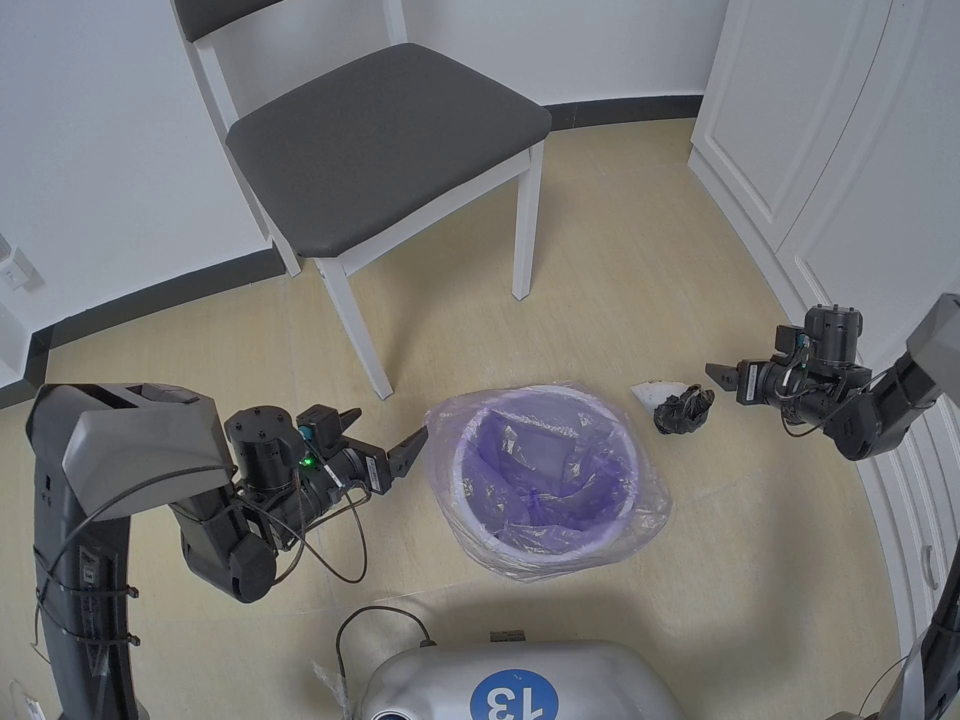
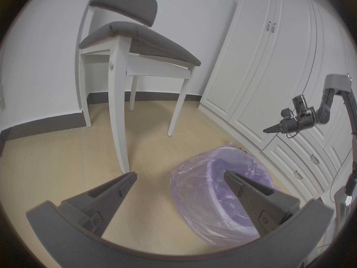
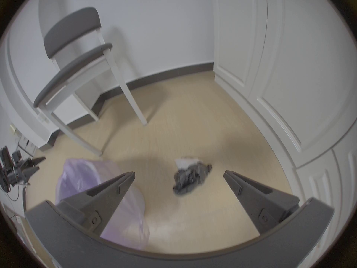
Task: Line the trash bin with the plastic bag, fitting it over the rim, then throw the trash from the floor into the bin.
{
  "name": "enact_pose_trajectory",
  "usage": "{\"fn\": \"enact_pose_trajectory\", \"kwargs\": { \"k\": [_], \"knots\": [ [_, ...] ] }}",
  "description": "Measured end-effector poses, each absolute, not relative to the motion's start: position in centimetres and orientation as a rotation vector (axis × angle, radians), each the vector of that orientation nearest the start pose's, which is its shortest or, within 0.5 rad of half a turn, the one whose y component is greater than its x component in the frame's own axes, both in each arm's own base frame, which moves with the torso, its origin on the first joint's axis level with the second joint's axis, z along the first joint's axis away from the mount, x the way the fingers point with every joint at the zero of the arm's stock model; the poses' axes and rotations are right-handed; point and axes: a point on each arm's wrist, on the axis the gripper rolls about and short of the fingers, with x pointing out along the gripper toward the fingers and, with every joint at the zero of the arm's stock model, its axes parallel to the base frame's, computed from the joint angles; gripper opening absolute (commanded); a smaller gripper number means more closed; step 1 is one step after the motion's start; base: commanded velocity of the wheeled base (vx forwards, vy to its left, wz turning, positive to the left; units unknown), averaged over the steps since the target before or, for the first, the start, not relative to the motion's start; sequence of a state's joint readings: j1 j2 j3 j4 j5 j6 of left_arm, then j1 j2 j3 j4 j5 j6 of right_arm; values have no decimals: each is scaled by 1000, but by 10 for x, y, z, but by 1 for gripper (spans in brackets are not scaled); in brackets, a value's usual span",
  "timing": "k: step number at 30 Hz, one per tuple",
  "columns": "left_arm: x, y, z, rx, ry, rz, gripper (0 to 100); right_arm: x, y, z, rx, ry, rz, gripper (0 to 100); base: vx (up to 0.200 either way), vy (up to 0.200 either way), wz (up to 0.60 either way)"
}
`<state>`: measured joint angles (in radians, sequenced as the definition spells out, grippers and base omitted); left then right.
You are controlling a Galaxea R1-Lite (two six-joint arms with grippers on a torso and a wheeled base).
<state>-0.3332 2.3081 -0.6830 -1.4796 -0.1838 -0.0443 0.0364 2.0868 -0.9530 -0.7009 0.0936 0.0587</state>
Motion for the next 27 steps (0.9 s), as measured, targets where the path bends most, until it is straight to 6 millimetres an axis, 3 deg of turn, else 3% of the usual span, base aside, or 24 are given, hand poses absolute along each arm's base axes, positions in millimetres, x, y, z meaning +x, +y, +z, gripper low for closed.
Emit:
{"fn": "enact_pose_trajectory", "kwargs": {
  "k": [6,9,12,16,23,27],
  "knots": [
    [334,-125,49,0,159,-523,100,364,21,115,-1,494,128,100,0,0,0],
    [331,-125,54,8,154,-525,100,371,23,125,-6,458,129,100,0,0,0],
    [330,-126,55,13,159,-525,100,387,25,121,0,454,125,100,0,0,0],
    [329,-127,53,20,169,-526,100,417,29,95,31,491,118,100,0,0,0],
    [329,-130,44,32,193,-519,100,469,34,24,115,570,87,100,0,0,0],
    [330,-132,40,34,195,-516,100,491,35,-5,169,572,52,100,0,0,0]
  ]
}}
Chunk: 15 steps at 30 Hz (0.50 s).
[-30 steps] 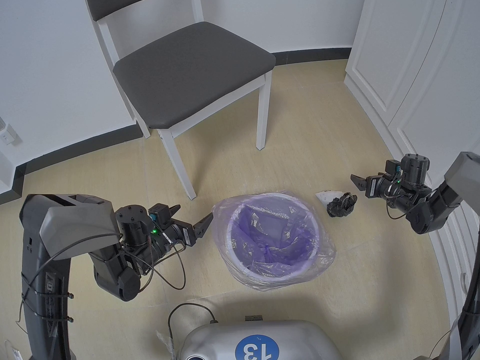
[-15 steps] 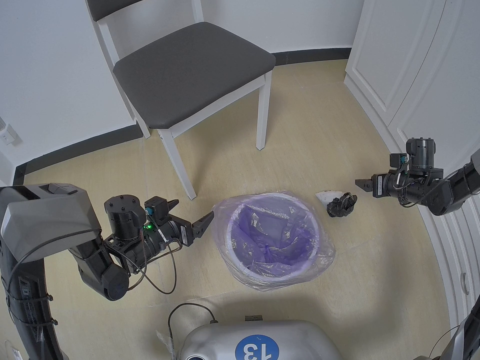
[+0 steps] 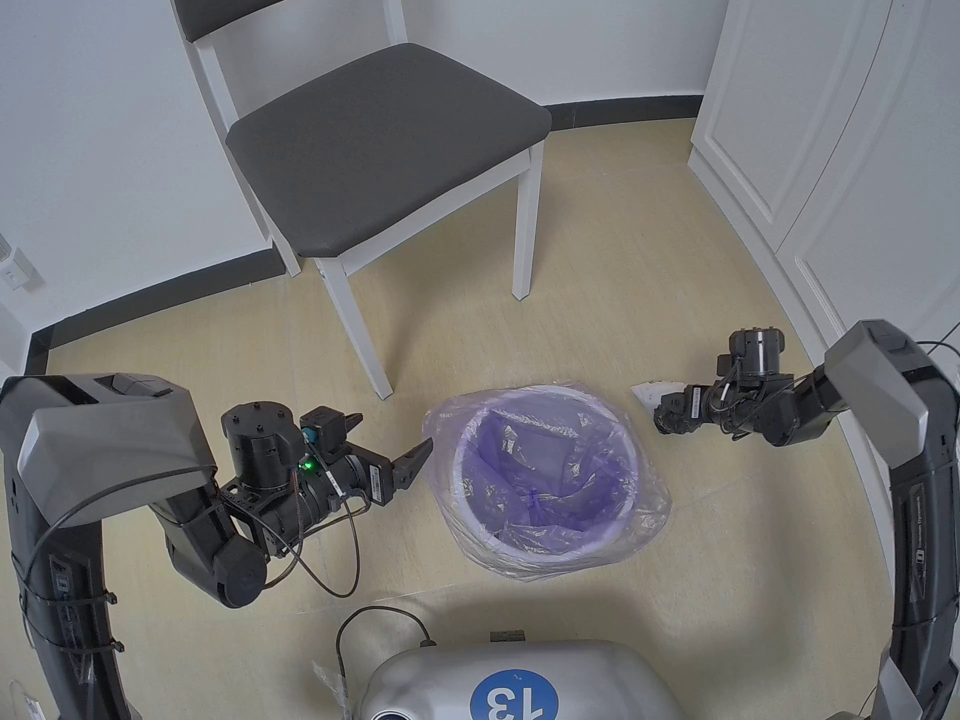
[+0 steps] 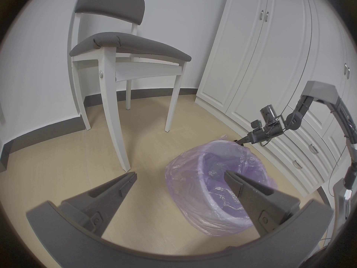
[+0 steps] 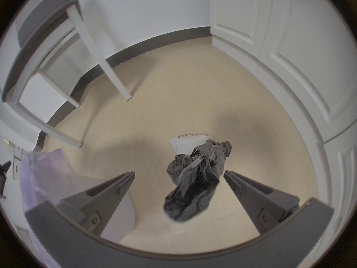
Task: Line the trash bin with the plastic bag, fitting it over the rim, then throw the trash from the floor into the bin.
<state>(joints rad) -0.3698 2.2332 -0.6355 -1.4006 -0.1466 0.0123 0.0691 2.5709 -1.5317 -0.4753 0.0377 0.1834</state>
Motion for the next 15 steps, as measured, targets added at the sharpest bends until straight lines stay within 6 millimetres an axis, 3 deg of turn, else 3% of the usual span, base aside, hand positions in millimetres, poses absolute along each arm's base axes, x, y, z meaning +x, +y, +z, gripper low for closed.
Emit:
{"fn": "enact_pose_trajectory", "kwargs": {
  "k": [10,11,15],
  "knots": [
    [334,-133,31,36,178,-507,100,520,37,-52,249,505,1,100,0,0,0],
    [334,-133,30,37,179,-507,100,521,37,-55,250,500,-1,0,0,0,0],
    [336,-133,28,36,172,-505,100,524,36,-66,253,479,-5,0,0,0,0]
  ]
}}
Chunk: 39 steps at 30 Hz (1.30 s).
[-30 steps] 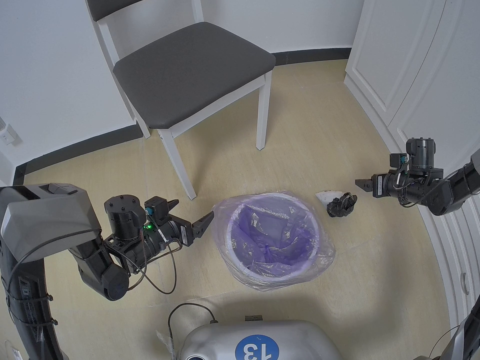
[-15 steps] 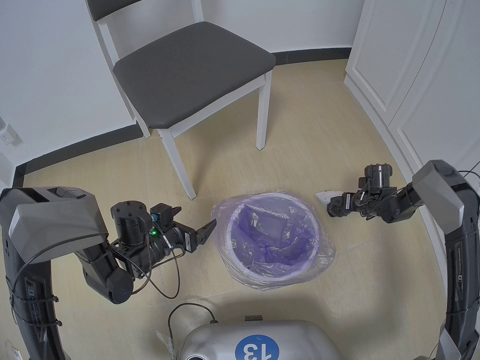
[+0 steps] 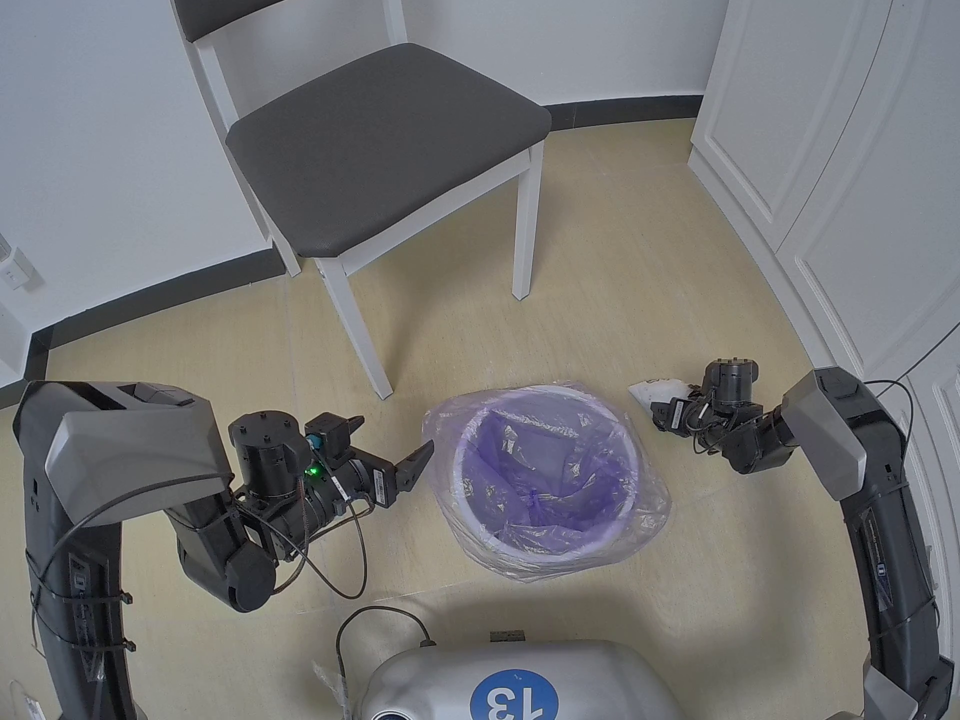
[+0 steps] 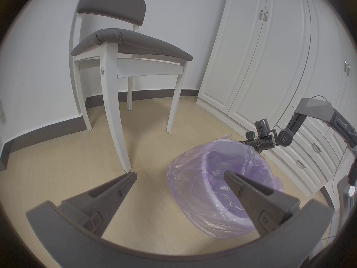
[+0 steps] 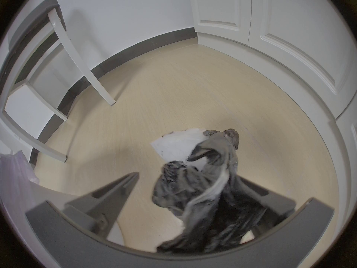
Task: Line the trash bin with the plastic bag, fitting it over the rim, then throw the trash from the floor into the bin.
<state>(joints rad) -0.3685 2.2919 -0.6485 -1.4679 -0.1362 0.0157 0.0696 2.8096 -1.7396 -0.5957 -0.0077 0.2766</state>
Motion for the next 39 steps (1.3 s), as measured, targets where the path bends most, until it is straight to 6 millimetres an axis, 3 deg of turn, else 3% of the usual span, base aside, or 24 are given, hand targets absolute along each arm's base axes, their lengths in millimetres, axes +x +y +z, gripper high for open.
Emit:
{"fn": "enact_pose_trajectory", "kwargs": {
  "k": [6,10,13,17,21,25,29,34,39],
  "knots": [
    [337,-133,25,46,160,-504,100,522,34,-74,253,483,-9,0,0,0,0],
    [337,-133,24,49,162,-504,100,517,27,-58,235,473,-17,0,0,0,0],
    [337,-133,23,50,163,-504,100,511,19,-31,218,450,-21,0,0,0,0],
    [337,-132,23,51,164,-502,100,496,13,22,210,390,-10,0,0,0,0],
    [337,-132,23,51,160,-502,100,468,16,72,206,329,24,0,0,0,0],
    [336,-132,24,51,155,-502,100,428,38,104,193,277,94,0,0,0,0],
    [336,-131,25,51,150,-499,100,383,76,119,160,253,213,0,0,0,0],
    [337,-129,28,51,140,-487,100,326,123,125,82,259,389,0,0,0,0],
    [337,-128,33,50,126,-478,100,286,146,122,-2,275,517,0,0,0,0]
  ]
}}
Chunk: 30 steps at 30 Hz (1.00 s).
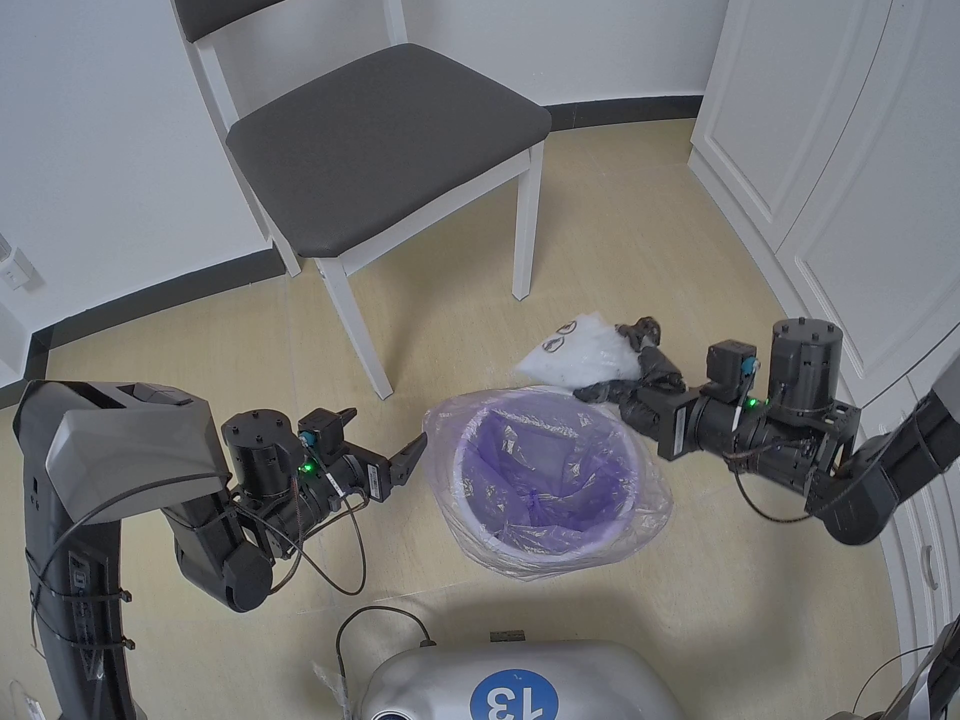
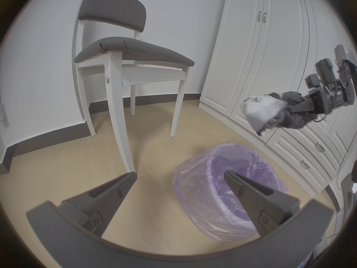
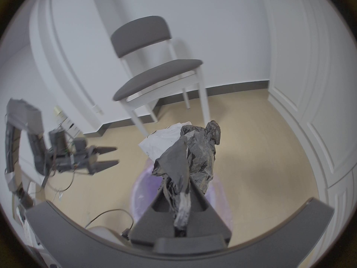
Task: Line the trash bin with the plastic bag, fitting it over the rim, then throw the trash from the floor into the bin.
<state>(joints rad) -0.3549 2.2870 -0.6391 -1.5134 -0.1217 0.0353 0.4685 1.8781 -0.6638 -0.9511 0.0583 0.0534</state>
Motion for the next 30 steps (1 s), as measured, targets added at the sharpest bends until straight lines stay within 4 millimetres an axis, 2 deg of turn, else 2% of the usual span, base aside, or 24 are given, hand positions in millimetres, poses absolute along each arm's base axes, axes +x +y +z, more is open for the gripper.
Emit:
{"fn": "enact_pose_trajectory", "kwargs": {
  "k": [7,12,18,30],
  "knots": [
    [337,-127,35,49,119,-475,100,263,152,114,-94,302,602,0,0,0,0],
    [337,-127,36,49,117,-475,100,256,150,103,-152,332,639,0,0,0,0],
    [338,-127,37,48,113,-475,100,260,151,83,-204,391,647,0,0,0,0],
    [339,-128,38,48,106,-475,100,282,155,43,-232,488,633,0,0,0,0]
  ]
}}
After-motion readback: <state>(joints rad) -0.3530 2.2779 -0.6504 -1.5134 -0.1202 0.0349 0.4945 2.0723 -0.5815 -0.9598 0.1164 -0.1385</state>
